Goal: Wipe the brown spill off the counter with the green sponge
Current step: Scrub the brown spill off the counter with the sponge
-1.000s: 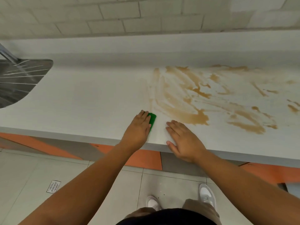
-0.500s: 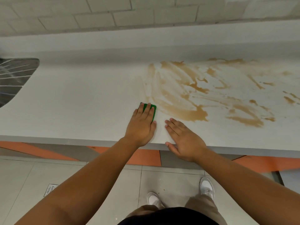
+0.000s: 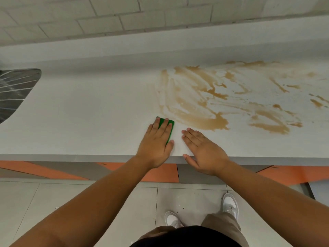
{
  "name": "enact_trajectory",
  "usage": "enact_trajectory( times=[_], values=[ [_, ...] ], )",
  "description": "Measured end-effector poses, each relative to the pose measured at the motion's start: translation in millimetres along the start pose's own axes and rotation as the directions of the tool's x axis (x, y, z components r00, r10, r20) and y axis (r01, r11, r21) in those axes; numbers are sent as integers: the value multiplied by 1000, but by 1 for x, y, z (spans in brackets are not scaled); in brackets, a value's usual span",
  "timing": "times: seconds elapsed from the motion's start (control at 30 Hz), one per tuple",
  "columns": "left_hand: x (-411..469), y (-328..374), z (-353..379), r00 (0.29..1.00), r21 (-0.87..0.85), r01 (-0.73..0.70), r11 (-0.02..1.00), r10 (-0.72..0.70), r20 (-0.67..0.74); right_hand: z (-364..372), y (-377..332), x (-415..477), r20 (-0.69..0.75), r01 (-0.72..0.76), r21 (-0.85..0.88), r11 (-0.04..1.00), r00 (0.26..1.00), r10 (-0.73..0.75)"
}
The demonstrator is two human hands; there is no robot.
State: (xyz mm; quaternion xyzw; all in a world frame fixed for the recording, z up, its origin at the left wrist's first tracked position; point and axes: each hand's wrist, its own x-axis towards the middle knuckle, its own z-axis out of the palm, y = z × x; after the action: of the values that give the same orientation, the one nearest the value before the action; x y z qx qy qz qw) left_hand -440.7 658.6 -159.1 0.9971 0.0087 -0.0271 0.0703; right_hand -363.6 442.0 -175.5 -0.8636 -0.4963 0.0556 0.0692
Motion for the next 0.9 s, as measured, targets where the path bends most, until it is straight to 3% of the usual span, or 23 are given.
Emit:
enact_trajectory(
  times=[0.13, 0.33, 0.4, 0.63, 0.77, 0.9],
  values=[
    [-29, -32, -7, 988, -6, -153, 988, 153, 32, -1, 0, -1, 9, 4, -8, 1000, 1000, -4],
    [21, -33, -9, 993, 39, 111, 993, -112, 28, -1, 0, -1, 9, 0, -5, 1000, 1000, 0],
    [35, -13, -6, 992, 32, 124, 992, -125, 26, 0, -1, -1, 10, 0, 4, 1000, 1000, 0],
    [-15, -32, -7, 989, 8, -144, 989, 144, 32, -1, 0, 0, 11, 0, 12, 1000, 1000, 0],
    [-4, -58, -11, 999, 34, -7, 999, 6, 32, -2, 0, -1, 22, -2, 15, 1000, 1000, 2],
    [35, -25, -8, 989, 21, 143, 989, -144, 27, -4, -1, 0, 8, -5, 37, 999, 1000, 5]
  ],
)
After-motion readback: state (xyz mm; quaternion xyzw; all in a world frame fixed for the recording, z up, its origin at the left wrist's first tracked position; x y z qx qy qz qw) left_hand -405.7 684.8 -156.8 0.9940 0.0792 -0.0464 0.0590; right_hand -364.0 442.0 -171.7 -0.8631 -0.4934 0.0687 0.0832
